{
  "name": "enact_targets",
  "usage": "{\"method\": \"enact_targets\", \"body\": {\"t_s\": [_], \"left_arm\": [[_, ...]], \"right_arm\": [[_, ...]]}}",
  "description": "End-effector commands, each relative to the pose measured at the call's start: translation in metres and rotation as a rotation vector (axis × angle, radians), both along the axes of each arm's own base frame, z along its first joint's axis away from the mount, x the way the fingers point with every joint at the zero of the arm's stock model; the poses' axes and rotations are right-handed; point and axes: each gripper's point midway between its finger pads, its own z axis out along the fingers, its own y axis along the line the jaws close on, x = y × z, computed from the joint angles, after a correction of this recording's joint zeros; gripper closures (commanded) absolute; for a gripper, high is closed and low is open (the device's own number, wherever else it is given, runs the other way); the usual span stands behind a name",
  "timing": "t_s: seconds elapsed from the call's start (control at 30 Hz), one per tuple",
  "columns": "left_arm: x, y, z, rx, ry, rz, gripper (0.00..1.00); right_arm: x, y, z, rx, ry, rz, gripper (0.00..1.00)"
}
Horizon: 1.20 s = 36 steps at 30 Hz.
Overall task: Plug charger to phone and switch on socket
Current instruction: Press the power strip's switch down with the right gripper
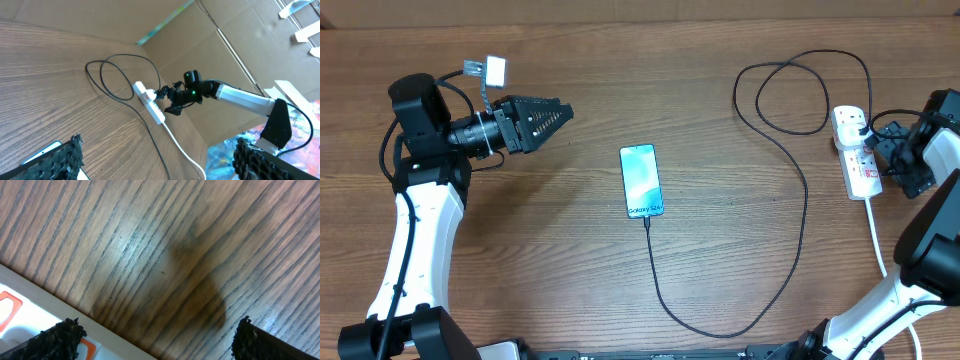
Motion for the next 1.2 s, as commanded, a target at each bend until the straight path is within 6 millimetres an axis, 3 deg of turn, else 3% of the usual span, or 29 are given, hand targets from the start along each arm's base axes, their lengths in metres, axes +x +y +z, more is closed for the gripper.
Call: {"method": "enact_targets", "body": {"t_s": [0.0,0.6,0.8,1.17], "left_arm": [[-0.001,0.001,0.006,0.005,-0.02,0.005,0.0],[-0.001,0.001,0.006,0.005,-0.02,0.005,0.0],[-0.001,0.001,0.006,0.005,-0.02,0.005,0.01],[-0.001,0.001,0.006,0.005,-0.02,0.005,0.0]], "right_arm": [[0.001,0.027,-0.008,0.102,0.005,0.05,0.0],[-0.018,0.041,-0.022,0.157,0.062,0.052,0.0],[-0.018,0.052,-0.022,0.214,0.051,0.066,0.0],[-0.023,0.055,-0.023,0.225,0.072,0.063,0.0]]}}
